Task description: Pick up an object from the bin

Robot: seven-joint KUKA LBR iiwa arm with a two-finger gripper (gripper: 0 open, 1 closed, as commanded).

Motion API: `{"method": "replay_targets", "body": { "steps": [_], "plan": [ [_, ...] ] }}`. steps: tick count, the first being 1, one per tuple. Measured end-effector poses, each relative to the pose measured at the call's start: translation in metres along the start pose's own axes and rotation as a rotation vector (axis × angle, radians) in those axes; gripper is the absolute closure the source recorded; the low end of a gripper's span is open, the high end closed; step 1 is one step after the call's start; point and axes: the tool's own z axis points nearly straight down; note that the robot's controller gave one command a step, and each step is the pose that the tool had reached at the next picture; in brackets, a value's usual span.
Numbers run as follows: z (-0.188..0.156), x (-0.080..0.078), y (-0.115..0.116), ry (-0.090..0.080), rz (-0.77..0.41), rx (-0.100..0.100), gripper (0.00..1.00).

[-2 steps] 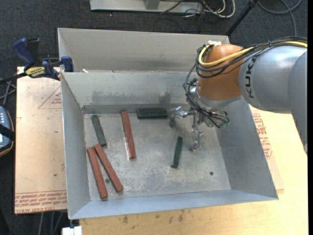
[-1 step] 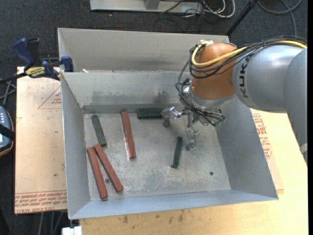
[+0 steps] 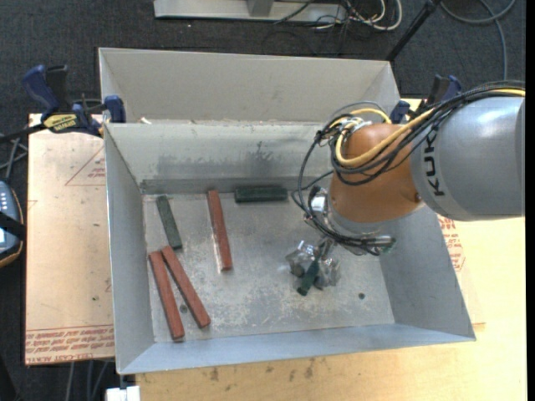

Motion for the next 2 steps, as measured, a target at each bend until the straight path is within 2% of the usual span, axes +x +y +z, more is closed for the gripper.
{"method": "replay_targets", "body": {
  "steps": [1, 2],
  "plan": [
    [0.0, 0.0, 0.0, 0.0, 0.0, 0.0, 1.0],
    [-0.138, -0.04, 0.04, -0.002, 0.019, 0.002, 1.0]
  ]
}}
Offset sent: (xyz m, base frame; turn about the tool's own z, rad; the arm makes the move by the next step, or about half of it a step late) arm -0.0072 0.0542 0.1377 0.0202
